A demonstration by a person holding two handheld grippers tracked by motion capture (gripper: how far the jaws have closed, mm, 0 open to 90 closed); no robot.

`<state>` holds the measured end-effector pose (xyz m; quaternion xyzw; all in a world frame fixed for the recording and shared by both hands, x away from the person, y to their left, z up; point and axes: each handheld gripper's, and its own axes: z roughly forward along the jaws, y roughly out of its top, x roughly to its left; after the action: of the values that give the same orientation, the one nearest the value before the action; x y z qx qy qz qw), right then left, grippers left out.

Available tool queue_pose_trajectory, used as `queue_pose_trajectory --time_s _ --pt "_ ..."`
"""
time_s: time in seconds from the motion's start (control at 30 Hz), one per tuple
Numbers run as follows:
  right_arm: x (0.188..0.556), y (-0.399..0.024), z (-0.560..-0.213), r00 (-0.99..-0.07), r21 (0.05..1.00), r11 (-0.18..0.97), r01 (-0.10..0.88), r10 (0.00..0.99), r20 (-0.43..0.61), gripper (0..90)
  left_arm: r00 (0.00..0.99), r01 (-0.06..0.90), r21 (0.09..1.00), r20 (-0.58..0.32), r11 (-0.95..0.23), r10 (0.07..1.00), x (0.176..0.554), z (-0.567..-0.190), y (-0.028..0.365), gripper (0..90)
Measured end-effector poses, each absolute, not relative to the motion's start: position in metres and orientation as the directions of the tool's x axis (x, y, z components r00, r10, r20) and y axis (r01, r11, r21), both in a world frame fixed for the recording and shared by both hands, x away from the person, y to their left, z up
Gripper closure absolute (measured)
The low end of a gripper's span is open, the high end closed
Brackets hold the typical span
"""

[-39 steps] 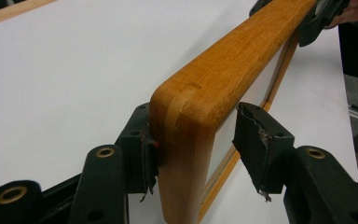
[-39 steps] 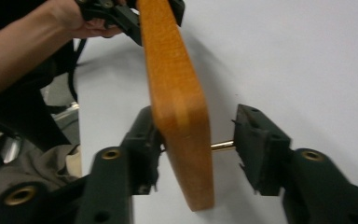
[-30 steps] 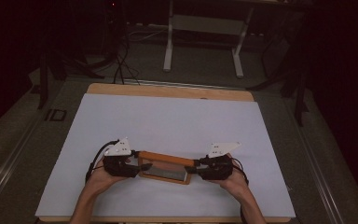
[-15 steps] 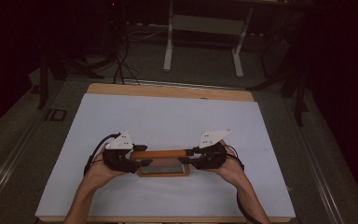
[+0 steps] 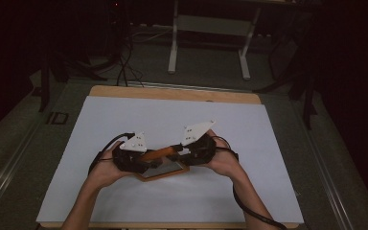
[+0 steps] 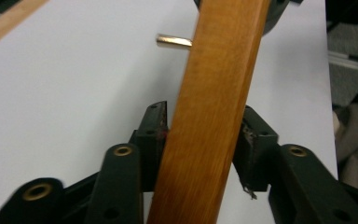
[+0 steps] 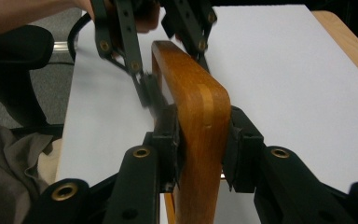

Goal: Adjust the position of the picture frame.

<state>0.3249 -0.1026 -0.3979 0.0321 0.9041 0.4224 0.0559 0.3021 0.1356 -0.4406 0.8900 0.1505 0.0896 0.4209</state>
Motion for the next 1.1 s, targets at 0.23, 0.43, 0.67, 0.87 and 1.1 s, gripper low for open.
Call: queue_pose_trajectory --time_s 0.23,0.43,0.67,0.87,1.1 --pt "0.329 -0.105 -0.402 -0.988 0.809 0.586 0.055 0.151 -0.042 53.7 0.933 0.182 0.782 0.054 -0.596 0.355 0.296 -0.441 0.152 70.1" --pt "0.335 -0.121 -0.432 -0.972 0.829 0.534 0.166 0.232 0.045 39.2 0.922 0.209 0.804 0.028 -0.556 0.387 0.292 -0.445 0.172 70.6" --pt "0.341 -0.107 -0.476 -0.957 0.841 0.467 0.274 0.222 0.188 41.4 0.9 0.256 0.816 -0.005 -0.519 0.436 0.285 -0.453 0.198 71.4" --pt "0.345 -0.078 -0.487 -0.959 0.848 0.45 0.281 0.174 0.226 50.3 0.885 0.291 0.822 -0.038 -0.489 0.464 0.28 -0.461 0.214 71.7" --pt "0.346 -0.057 -0.496 -0.96 0.848 0.452 0.278 0.156 0.232 62.0 0.869 0.33 0.83 -0.081 -0.45 0.489 0.278 -0.468 0.226 71.7"
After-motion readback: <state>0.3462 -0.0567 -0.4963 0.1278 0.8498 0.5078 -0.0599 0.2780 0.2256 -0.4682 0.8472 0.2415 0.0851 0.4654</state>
